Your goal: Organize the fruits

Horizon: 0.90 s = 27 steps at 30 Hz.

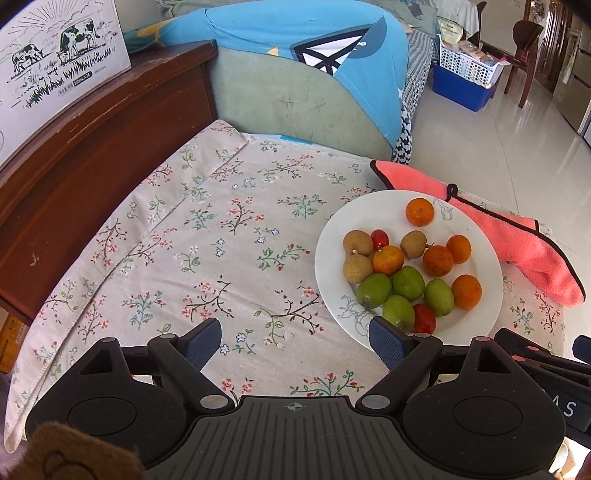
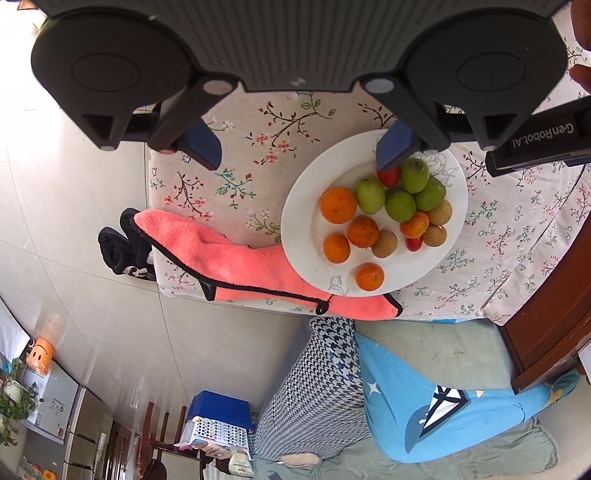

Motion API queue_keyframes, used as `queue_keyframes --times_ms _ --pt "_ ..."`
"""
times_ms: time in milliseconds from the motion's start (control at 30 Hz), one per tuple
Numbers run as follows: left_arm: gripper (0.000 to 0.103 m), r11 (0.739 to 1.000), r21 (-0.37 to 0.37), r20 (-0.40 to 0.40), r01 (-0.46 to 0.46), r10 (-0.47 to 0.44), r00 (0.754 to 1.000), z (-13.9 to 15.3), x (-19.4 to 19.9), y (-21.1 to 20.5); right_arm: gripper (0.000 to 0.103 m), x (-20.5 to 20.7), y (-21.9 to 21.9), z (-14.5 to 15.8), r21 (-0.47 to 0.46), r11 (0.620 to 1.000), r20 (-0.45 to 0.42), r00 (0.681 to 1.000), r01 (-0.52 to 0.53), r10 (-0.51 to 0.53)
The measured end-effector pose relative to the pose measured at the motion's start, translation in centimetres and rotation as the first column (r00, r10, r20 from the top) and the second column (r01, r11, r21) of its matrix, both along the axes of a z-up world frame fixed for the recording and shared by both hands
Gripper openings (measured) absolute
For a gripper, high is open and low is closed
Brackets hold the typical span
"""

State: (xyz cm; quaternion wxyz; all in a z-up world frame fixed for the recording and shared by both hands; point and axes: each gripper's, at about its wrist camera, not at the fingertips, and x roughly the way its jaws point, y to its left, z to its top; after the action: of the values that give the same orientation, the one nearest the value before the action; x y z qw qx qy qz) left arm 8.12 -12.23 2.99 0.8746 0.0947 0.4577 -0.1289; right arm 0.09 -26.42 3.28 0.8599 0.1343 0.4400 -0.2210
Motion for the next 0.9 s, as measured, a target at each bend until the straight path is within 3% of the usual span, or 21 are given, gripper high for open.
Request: queue_keyframes --times_ms 900 --pt "0.089 0.998 0.057 -0.001 -0.001 0.001 1.0 -0.88 0.49 -0.81 0.092 0.8 0.49 -0.86 -0.011 1.0 -0.045 0.999 -0.003 0.003"
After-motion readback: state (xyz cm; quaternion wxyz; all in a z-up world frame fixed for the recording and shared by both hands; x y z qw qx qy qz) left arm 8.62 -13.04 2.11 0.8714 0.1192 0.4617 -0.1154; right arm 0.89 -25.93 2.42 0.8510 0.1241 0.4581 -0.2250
